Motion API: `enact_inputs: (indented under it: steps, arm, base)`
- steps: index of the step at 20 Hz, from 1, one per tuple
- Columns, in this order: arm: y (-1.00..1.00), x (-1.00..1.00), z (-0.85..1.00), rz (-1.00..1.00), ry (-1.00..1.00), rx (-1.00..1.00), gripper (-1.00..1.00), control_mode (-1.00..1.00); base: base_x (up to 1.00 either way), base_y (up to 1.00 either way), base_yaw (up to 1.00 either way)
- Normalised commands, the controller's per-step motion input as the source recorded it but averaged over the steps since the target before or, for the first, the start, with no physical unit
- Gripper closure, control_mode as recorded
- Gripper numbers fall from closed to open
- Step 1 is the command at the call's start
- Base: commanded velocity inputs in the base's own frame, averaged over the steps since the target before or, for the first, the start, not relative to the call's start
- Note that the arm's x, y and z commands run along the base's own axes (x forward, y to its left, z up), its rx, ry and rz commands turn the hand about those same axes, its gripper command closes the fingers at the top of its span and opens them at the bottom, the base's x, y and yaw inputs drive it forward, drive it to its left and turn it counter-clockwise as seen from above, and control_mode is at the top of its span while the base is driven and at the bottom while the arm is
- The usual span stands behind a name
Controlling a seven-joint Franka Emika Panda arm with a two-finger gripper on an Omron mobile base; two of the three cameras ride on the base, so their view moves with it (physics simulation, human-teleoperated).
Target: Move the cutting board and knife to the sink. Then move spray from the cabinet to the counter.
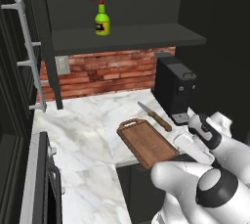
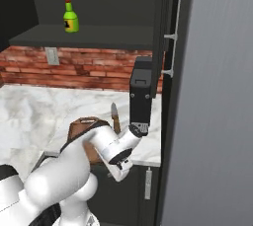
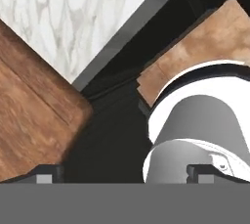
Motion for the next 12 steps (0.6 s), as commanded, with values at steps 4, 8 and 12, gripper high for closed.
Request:
enact_inputs:
  steps: [4, 8, 12]
  arm:
    - [0.21, 0.44, -0.17, -0.02, -0.23, 0.04, -1.00, -1.00]
    - [0.22, 0.37, -0.15, -0.05, -0.28, 0.14, -1.00, -1.00]
    - [0.07, 0.11, -0.22, 0.00, -0.20, 0.07, -1.00, -1.00]
  base:
    - [0.00, 0.00, 0.00]
    - [0.00, 0.00, 0.00]
    - [0.00, 0.00, 0.00]
